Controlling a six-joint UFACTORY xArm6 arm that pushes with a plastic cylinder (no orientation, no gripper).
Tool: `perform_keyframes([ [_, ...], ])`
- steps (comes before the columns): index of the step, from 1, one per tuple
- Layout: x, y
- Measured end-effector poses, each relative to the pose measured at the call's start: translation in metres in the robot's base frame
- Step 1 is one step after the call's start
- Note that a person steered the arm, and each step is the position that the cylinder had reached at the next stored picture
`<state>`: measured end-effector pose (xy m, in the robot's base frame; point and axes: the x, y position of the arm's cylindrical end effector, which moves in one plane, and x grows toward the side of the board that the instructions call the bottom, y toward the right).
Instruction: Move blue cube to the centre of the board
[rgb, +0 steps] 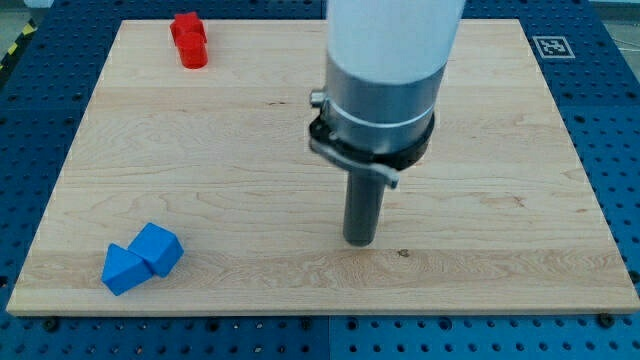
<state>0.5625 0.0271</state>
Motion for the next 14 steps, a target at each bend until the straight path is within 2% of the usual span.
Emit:
perform_keyframes([
  [1, 0.018, -0.01],
  [3, 0.018, -0.017],
  [5, 0.024, -0.073],
  [7, 0.049, -0.137],
  [9, 0.049, -0.192],
  [12, 0.02, -0.2],
  [14, 0.001, -0.241],
])
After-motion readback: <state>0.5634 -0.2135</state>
